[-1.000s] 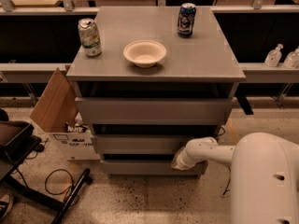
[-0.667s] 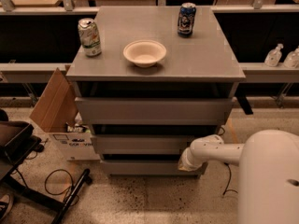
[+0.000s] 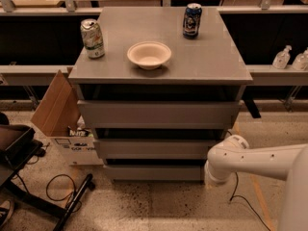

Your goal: Close bottom drawer

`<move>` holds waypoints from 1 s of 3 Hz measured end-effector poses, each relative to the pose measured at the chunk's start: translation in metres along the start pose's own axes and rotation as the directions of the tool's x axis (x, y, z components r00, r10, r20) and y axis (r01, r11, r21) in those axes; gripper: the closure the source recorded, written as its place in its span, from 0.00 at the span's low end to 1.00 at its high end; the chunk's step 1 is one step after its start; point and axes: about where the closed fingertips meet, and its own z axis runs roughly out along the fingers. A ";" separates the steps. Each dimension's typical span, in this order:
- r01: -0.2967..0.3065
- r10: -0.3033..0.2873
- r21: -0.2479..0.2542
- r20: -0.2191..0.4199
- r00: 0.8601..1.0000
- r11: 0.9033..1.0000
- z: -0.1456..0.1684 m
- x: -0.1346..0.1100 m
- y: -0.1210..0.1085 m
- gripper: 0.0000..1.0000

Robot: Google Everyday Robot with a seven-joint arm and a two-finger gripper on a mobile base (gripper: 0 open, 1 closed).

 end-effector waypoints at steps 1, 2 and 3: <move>-0.072 0.078 0.045 -0.130 0.988 0.996 -0.056 0.049 0.010 1.00; -0.237 0.257 0.113 -0.233 0.938 0.965 -0.101 0.102 -0.004 1.00; -0.403 0.459 0.233 -0.297 0.837 0.885 -0.154 0.144 -0.042 1.00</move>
Offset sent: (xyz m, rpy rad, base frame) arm 0.0374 -0.1772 0.1747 -0.3280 -0.1971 -0.5559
